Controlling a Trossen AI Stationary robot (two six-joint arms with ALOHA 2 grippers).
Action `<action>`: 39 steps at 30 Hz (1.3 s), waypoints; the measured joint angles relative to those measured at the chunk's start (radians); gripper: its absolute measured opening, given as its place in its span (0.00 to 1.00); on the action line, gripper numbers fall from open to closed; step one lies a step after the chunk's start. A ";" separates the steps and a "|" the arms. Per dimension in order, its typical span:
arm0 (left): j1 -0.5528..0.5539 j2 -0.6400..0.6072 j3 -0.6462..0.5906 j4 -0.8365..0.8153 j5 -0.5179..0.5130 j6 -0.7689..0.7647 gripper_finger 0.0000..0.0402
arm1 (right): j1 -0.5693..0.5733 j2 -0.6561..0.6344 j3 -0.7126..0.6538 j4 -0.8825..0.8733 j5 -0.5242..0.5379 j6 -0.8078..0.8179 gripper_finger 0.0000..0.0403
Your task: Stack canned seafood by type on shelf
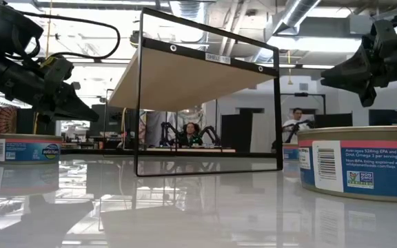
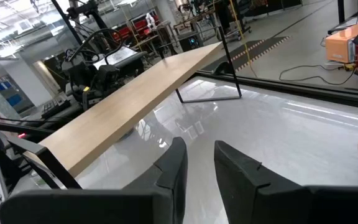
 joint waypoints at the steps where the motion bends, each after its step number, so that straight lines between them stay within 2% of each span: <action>1: 0.000 0.000 0.000 0.000 0.000 0.000 0.00 | 0.000 0.000 0.000 0.000 0.000 0.000 0.27; 12: 0.000 0.000 0.000 0.000 -0.001 0.000 0.00 | 0.000 0.000 0.000 0.000 0.000 0.000 0.27; 16: 0.000 0.000 0.000 0.012 -0.044 -0.006 0.00 | 0.000 0.000 0.000 0.000 0.000 0.000 0.27; 25: 0.000 0.000 0.000 0.011 0.018 -0.027 0.00 | 0.000 0.000 -0.001 0.013 0.000 0.000 0.27; 33: 0.000 0.000 0.000 0.016 0.018 -0.146 0.00 | 0.000 0.000 -0.002 0.019 0.000 0.136 0.27; 39: 0.000 0.000 0.000 0.019 0.018 -0.140 0.00 | 0.004 0.000 0.000 0.001 -0.005 0.131 0.27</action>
